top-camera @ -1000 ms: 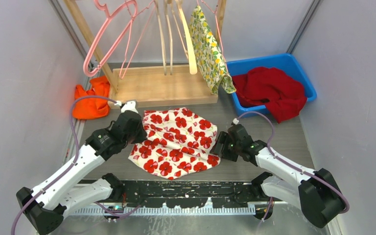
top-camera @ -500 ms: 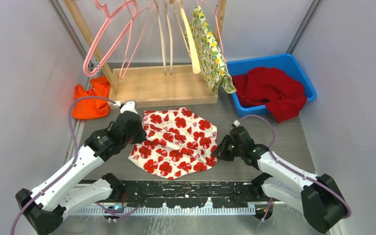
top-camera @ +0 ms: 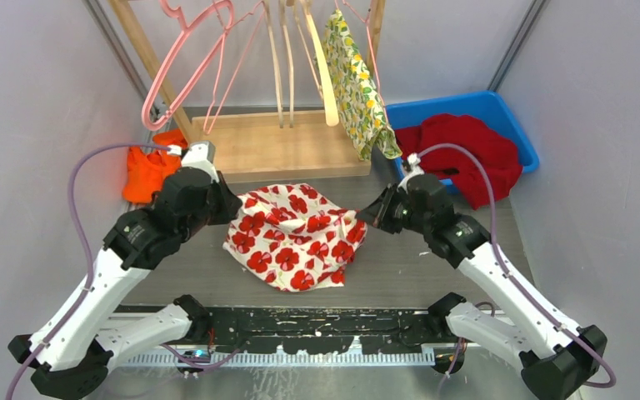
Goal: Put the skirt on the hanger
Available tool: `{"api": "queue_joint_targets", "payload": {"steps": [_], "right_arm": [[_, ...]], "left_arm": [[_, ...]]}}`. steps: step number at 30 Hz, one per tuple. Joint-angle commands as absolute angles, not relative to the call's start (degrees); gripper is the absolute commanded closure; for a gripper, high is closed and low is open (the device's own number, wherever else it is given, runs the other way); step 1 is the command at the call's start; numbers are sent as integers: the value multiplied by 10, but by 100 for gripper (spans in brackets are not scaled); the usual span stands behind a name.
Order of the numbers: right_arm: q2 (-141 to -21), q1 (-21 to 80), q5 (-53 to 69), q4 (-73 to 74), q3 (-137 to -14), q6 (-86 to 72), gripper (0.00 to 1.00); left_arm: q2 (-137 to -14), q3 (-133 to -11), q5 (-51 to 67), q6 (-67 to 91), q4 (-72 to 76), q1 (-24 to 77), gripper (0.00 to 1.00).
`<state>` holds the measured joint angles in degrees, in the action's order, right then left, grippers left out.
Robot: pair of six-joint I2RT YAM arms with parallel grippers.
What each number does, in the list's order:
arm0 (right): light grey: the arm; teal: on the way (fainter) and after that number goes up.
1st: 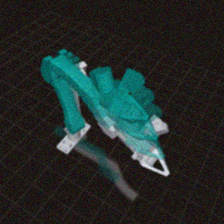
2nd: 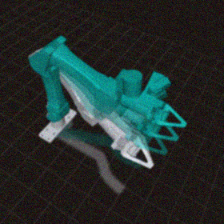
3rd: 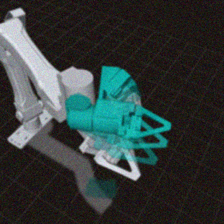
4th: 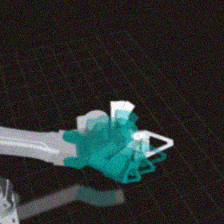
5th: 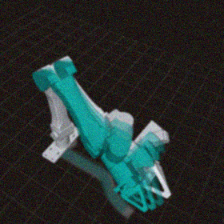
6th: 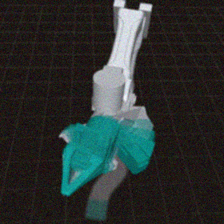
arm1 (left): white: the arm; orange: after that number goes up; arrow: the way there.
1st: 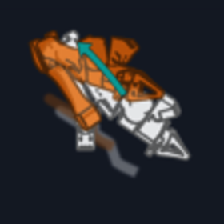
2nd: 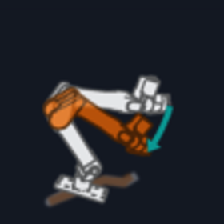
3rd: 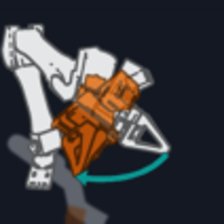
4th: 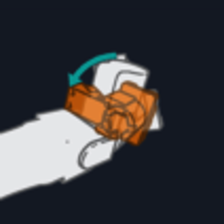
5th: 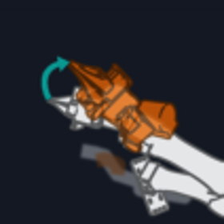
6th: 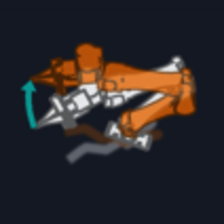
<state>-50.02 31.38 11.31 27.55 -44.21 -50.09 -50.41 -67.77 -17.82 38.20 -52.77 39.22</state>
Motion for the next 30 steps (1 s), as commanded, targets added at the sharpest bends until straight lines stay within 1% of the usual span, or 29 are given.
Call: {"api": "queue_joint_targets", "payload": {"steps": [1, 6, 12, 21, 26, 30], "right_arm": [[-524, 313, 72, 342, -583, -436, 99], [-568, 304, 41, 390, -720, -388, 99], [-601, 270, 35, 431, -841, -354, 99], [-680, 199, 94, 447, -975, -338, 99], [-756, 170, 135, 443, -1084, -337, 99], [-812, 155, 171, 438, -1177, -354, 99]], "left_arm": [[-520, -765, -186, 343, -545, 387, 100], [-542, -839, -200, 321, -555, 382, 100], [-560, -908, -228, 298, -562, 373, 100], [-629, -1010, -213, 269, -561, 349, 100], [-682, -1090, -191, 250, -554, 321, 100], [-708, -1120, -162, 243, -534, 295, 100]]}}
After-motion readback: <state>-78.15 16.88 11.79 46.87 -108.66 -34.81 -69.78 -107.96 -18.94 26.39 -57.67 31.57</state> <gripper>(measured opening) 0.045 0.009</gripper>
